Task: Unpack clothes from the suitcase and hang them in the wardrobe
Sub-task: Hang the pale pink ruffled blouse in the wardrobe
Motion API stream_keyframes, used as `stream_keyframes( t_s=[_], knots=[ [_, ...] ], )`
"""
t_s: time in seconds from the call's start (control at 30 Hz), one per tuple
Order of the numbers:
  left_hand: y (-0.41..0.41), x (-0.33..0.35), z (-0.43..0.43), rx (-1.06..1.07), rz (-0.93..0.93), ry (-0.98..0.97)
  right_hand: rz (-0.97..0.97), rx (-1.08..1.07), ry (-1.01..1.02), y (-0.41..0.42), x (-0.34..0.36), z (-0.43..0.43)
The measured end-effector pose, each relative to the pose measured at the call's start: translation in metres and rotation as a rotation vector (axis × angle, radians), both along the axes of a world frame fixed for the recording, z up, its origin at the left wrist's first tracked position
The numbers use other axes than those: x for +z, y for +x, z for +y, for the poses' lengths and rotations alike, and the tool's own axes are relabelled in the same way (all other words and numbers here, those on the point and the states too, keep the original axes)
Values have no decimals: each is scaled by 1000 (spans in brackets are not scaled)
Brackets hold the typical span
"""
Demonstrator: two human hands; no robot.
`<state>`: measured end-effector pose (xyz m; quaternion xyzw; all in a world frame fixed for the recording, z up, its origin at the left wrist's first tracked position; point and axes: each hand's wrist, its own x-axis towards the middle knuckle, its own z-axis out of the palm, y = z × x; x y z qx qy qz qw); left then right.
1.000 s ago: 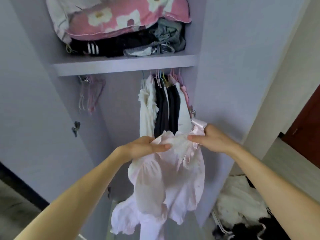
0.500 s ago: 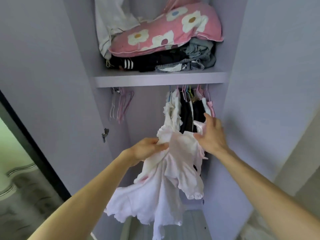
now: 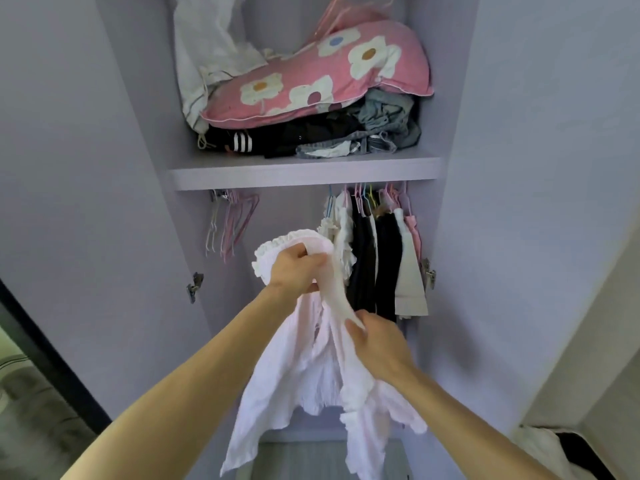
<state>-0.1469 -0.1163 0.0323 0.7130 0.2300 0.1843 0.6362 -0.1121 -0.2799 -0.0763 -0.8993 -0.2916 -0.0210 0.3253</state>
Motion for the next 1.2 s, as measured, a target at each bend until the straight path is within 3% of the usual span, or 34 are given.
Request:
stream_keyframes(
  t_s=[0.17,0.27,0.37,0.53,0.6,0.73,0.87,0.93,1.03,1.13,1.2],
  knots=[
    [-17,-9,33,288,240,528,-166,-6,88,30,20,-17],
    [-25,-17,44,358,195,709,-353,-24,108,41,38,-9],
    [-27,-14,57,270,62,613,-464,-41,244,50,50,1],
    [-32,-10,72,117,36,567,-198,-83,242,67,71,11],
    [-37,-7,82,-6,137,555,-156,-53,181,76,73,9],
    [-44,-2,96,-200,442,984,-236,77,91,83,75,3],
    [-44,0,93,81,370,1257,-578,145,-84,77,69,7],
    [-44,1,97,130,322,1291,-716,225,-224,74,57,5],
    [-50,5,106,102,472,1329,-738,233,-376,76,45,-2],
    [-53,8,107,99,569,1456,-730,187,-354,81,41,-3],
    [-57,9,115,67,612,1403,-786,187,-321,85,40,-3]
  ],
)
